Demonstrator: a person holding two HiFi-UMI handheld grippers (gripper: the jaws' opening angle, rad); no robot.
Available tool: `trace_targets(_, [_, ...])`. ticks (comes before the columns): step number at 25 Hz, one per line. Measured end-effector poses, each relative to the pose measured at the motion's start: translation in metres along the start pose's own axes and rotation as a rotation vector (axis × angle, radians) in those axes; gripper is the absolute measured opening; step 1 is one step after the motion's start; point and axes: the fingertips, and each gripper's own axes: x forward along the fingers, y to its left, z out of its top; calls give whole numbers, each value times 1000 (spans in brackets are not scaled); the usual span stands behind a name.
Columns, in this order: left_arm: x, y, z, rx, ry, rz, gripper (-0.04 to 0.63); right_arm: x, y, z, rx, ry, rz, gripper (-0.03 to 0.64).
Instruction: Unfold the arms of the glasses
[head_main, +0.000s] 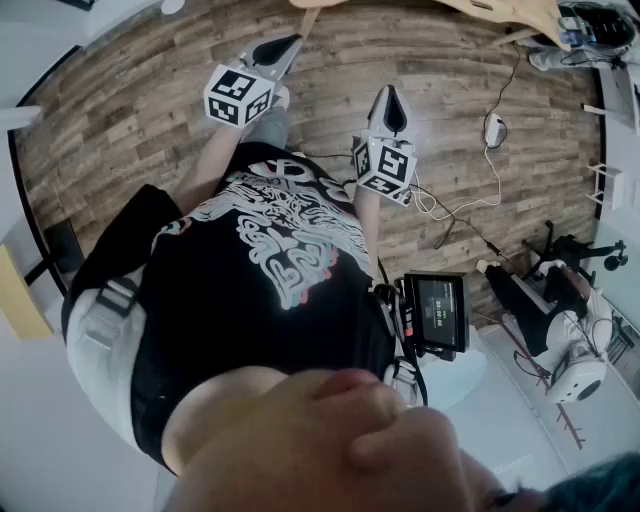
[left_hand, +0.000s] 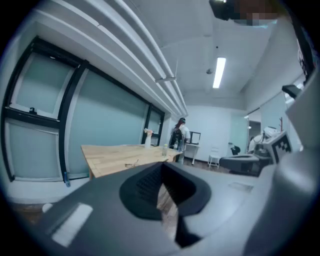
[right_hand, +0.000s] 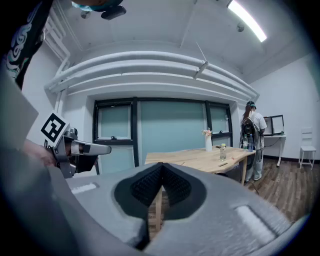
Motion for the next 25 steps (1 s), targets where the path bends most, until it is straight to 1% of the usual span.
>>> trace_targets(2, [1,1,-1,15,18,9,-11,0,0,2,-1,-2,0,-2])
trace_targets(5, [1,-2,-3,62,32,20,-11,-2,0,3,0,-3,0,-2])
trace_targets(10, [2,-4,-6,109,30,25,-11,-2,-2,2,-7,1,4,-2])
trace_targets(13, [1,3,-6,143,9,54,-11,-3,-3,-1,-17,-2,-1,-2])
trace_targets(16, [-5,12,2,132,-42,75,-11,-10,-5,-3,-51,-9,-6,-2])
trace_targets(17, [-7,10,5,141,-52,77,-11,-16,-8,-3,-54,-11,-9,-2])
trace_targets(20, [-4,0,9,168,-60,65,-11,-26,-21,-2,-47,-15,-25,-2])
trace_targets(25, [20,-4,11,144,-65,36,-11,-14,-40,-2,-39,-4,-47,-2])
